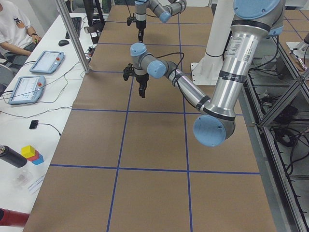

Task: Assemble PPR valve and pipe with both arms
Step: 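Carry the chrome fitting with the right gripper above the standing valve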

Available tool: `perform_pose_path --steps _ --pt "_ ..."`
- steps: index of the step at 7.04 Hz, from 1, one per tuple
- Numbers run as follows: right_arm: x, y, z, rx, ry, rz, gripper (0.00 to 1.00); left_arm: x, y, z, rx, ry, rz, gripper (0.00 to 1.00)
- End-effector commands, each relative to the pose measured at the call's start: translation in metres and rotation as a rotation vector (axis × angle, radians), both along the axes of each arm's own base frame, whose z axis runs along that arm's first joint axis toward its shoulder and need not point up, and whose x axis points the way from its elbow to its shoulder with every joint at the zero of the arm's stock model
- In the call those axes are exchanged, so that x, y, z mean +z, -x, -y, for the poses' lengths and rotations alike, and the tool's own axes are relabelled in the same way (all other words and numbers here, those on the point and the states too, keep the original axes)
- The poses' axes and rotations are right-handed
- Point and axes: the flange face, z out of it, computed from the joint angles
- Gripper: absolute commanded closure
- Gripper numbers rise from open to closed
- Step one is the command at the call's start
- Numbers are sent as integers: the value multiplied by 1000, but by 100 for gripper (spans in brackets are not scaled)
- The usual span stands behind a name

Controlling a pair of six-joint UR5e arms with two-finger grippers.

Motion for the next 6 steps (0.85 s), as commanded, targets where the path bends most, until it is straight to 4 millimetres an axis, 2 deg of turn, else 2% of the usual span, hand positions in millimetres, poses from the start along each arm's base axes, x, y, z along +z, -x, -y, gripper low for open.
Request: perform_pose_path --steps 1,4,6 --pt "-48 51 -15 4 29 4 100 11 -2 4 12 -4 7 10" --pt "-43 84 -44 -36 16 -22 100 12 -2 5 11 -2 8 10" --pt "-37 96 -52 -48 17 -37 100 11 -3 5 11 -2 7 10"
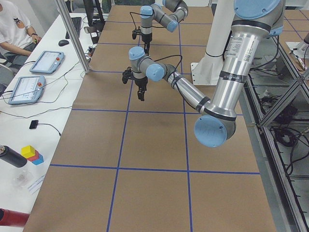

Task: Assemble PPR valve and pipe with both arms
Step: 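Carry the chrome fitting with the right gripper above the standing valve, then lower the chrome fitting onto the valve top and press it on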

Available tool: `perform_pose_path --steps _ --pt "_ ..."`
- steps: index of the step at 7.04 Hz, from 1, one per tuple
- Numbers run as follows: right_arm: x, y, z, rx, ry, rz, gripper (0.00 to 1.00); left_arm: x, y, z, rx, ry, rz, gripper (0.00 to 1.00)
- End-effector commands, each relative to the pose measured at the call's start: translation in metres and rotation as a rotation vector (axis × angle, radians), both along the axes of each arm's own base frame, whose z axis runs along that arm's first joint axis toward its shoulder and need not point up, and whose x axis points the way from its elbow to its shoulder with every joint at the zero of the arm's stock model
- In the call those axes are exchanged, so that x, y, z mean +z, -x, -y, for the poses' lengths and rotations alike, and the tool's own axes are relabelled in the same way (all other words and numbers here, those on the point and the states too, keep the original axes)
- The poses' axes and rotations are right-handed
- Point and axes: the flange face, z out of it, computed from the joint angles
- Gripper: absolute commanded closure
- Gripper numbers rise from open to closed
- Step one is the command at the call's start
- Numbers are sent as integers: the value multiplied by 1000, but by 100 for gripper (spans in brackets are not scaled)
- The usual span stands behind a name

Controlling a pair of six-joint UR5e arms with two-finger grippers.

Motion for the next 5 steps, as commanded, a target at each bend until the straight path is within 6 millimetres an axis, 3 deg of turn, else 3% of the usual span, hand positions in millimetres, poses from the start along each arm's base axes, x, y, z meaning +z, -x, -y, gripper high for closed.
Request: perform_pose_path --steps 1,5 --pt "5 10 -7 -8 -5 -15 100 0 0 0 0 0 0 10" --pt "9 13 -4 1 -10 -29 100 -1 -1 0 -1 0 -1 10"
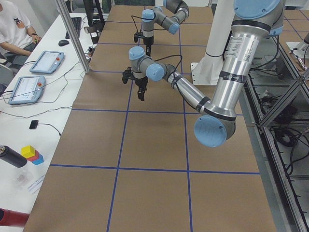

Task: Assemble PPR valve and pipe with both arms
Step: 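Lower the chrome fitting onto the valve top and press it on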

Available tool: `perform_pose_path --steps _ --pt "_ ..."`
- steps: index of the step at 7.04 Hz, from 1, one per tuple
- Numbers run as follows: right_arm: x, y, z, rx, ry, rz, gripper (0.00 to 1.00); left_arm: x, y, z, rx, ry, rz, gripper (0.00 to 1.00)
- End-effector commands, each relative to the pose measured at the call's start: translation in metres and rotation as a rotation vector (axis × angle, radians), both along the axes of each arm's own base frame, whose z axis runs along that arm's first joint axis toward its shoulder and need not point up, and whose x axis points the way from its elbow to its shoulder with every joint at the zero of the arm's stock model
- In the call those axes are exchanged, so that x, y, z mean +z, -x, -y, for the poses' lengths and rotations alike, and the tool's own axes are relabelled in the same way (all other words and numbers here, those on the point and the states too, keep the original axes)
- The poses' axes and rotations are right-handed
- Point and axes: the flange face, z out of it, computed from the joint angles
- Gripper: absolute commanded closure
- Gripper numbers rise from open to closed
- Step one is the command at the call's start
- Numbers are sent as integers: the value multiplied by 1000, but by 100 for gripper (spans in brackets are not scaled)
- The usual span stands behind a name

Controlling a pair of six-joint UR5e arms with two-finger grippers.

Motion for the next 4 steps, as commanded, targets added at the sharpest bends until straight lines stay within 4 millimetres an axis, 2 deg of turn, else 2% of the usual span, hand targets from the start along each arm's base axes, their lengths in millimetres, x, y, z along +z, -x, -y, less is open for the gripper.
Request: perform_pose_path --steps 1,4 --pt "3 2 2 5 -1 -10 100 -1 0 0 -2 0 -1 10" --pt "5 5 1 1 0 -14 100 -2 0 1 -3 0 -2 10"
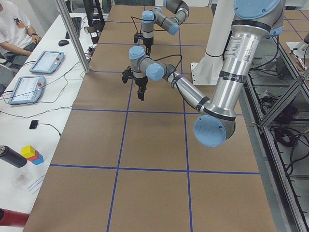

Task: Assemble PPR valve and pipe with both arms
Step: 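Lower the chrome fitting onto the valve top and press it on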

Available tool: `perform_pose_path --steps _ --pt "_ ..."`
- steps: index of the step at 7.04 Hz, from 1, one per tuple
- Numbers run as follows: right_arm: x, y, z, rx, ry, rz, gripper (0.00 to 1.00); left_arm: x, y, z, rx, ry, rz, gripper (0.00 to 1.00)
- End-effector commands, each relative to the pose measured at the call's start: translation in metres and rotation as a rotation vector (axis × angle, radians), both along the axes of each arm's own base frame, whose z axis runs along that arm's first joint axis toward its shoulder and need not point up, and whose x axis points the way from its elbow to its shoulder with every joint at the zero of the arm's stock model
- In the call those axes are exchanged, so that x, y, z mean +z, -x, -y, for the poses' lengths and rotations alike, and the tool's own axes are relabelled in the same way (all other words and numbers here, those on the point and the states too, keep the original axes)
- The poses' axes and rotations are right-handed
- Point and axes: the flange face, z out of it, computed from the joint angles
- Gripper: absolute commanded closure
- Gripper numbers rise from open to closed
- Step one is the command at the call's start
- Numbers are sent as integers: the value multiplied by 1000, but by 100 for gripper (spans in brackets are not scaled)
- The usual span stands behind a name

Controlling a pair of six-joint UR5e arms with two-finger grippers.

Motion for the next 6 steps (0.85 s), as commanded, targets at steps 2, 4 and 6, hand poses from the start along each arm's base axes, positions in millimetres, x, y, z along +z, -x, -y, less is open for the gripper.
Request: perform_pose_path --steps 2,4,6 --pt "-3 -2 -1 -2 -1 6 100 -1 0 0 0 0 -2 10" --pt "-2 -2 -2 -3 0 6 100 -2 0 1 -2 -1 -2 10" --pt "4 -2 -1 -2 4 -2 100 -2 0 1 -2 -1 -2 10"
